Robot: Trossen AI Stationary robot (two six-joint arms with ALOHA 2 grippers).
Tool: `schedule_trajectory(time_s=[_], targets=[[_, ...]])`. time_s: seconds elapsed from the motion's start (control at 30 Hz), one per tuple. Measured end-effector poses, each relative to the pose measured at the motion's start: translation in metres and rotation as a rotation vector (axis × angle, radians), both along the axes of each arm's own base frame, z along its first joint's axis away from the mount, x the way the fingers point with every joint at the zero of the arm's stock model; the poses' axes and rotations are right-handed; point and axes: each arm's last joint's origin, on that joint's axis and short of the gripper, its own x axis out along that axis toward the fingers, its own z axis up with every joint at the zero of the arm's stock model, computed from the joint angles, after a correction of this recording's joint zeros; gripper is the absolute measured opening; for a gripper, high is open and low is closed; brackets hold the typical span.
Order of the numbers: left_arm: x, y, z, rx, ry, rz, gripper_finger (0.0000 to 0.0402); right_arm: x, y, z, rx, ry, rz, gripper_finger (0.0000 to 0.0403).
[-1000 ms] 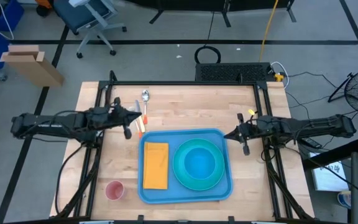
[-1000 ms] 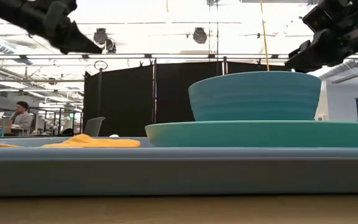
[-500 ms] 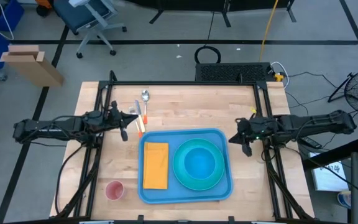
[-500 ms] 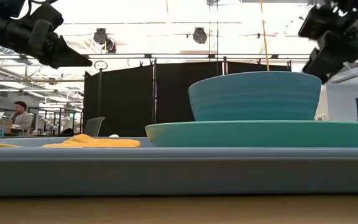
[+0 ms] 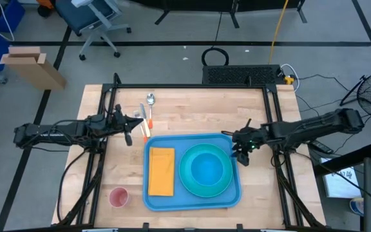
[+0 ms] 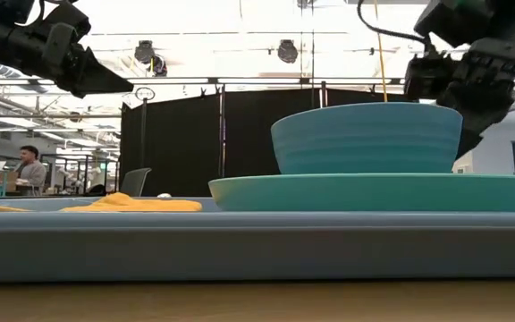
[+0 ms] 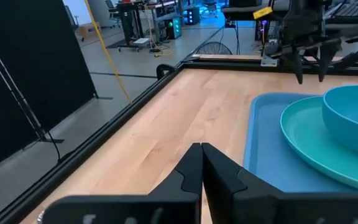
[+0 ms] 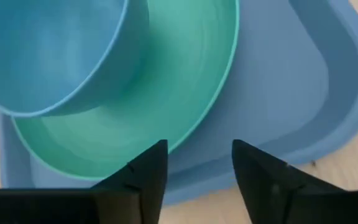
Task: Set up tray
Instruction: Adjust the light green plate on the blue serving tray
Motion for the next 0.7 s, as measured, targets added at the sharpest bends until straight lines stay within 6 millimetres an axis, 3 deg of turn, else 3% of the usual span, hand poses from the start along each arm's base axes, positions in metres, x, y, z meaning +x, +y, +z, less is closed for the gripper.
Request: schedule_trajectory(time_s=[0.23, 0.43, 0.7], targets=[[0.0, 0.0, 0.0, -0.001, 0.0, 0.0, 0.0003, 0.012, -0.001, -0.012, -0.064, 0.02, -0.01, 0.0179], [0.0, 0.0, 0.0, -0.002, 0.0, 0.001, 0.0019, 0.017, -0.001, -0.02, -0.083, 0.051, 0.011, 0.0162], [0.0, 0.0, 0.0, 0.001, 0.001, 0.001, 0.0005, 0.023, 0.0, -0.023, -0.086, 0.021, 0.021, 0.0158]])
